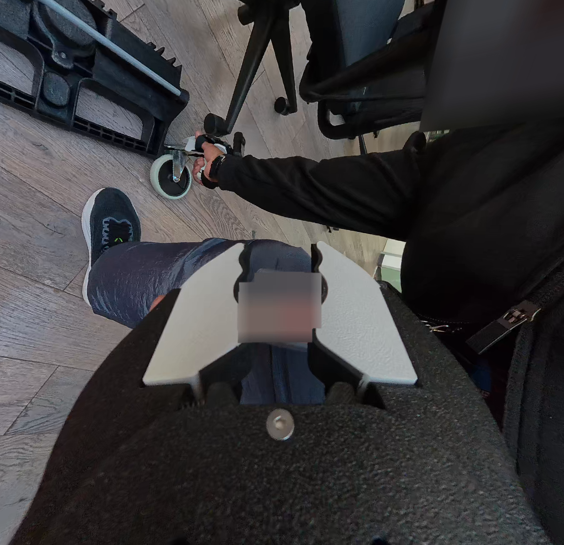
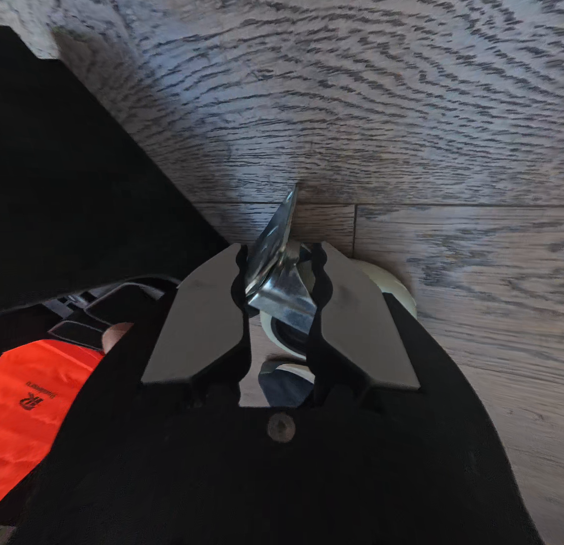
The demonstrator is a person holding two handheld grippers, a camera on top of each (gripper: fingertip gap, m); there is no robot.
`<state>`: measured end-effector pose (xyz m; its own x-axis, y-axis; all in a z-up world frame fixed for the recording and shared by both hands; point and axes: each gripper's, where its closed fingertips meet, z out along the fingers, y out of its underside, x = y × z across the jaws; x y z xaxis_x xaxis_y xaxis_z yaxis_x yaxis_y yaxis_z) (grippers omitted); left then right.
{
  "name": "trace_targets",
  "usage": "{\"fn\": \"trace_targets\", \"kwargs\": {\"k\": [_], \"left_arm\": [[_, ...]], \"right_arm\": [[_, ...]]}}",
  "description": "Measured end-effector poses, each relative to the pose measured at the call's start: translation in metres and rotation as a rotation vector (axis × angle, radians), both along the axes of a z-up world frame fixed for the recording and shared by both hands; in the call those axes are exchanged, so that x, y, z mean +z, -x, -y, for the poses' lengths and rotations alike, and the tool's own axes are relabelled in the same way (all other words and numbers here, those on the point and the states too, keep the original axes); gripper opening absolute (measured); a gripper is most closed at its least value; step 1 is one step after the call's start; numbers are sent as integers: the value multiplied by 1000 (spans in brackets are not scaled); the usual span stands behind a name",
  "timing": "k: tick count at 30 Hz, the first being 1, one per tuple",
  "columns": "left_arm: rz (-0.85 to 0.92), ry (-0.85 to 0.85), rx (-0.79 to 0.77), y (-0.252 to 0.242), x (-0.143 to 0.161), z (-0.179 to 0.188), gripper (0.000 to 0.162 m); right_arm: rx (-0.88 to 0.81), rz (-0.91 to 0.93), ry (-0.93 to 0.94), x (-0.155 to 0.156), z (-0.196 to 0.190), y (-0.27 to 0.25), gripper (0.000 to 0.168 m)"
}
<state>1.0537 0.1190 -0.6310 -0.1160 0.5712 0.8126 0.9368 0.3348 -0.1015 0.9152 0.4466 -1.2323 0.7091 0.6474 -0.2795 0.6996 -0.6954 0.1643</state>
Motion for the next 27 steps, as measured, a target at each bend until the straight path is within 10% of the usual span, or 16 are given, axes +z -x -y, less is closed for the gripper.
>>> {"fn": "trace_targets", "kwargs": {"k": [9, 19, 27], "left_arm": [[4, -27, -5, 16, -2, -37, 36], [-90, -82, -58, 44, 55, -67, 32], [-181, -152, -102, 70, 106, -76, 29]], "right_arm": [[43, 37, 20, 1, -1, 4, 7], [132, -215, 58, 108, 19, -38, 3], [546, -449, 0, 230, 51, -45, 3]]}}
